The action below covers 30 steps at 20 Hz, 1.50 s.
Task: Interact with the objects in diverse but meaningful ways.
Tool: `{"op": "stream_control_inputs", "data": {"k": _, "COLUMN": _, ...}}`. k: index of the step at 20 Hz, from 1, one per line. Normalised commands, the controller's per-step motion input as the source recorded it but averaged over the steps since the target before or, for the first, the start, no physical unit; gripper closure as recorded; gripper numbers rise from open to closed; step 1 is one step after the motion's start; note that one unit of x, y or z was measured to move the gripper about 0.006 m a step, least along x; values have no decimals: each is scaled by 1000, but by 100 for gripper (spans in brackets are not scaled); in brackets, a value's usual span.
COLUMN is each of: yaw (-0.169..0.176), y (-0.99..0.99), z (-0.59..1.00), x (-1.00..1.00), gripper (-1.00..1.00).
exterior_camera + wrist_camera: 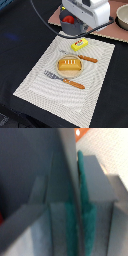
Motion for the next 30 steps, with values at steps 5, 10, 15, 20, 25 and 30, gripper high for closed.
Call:
{"op": "stream_control_inputs", "data": {"k": 5, "yaw": -53, "y": 555, "z": 179, "x": 278, "gripper": 100}}
{"op": "stream_control_inputs", "data": {"k": 10, "yaw": -88, "y": 509, "z": 233, "x": 165, "gripper": 100}}
{"op": "stream_control_inputs", "data": {"k": 15, "yaw": -118, "y": 461, "z": 204, "x": 91, "gripper": 100}}
{"op": "stream_control_inputs", "data": {"k": 20, "yaw": -10, "y": 659, "z": 322, "x": 303, "gripper": 100}}
{"op": "stream_control_inputs", "data": {"k": 25, "yaw": -28, "y": 640, "z": 330, "x": 272, "gripper": 100}}
{"op": "stream_control_inputs", "data": {"k": 30, "yaw": 3, "y": 786, "z": 153, "x": 298, "gripper": 100}}
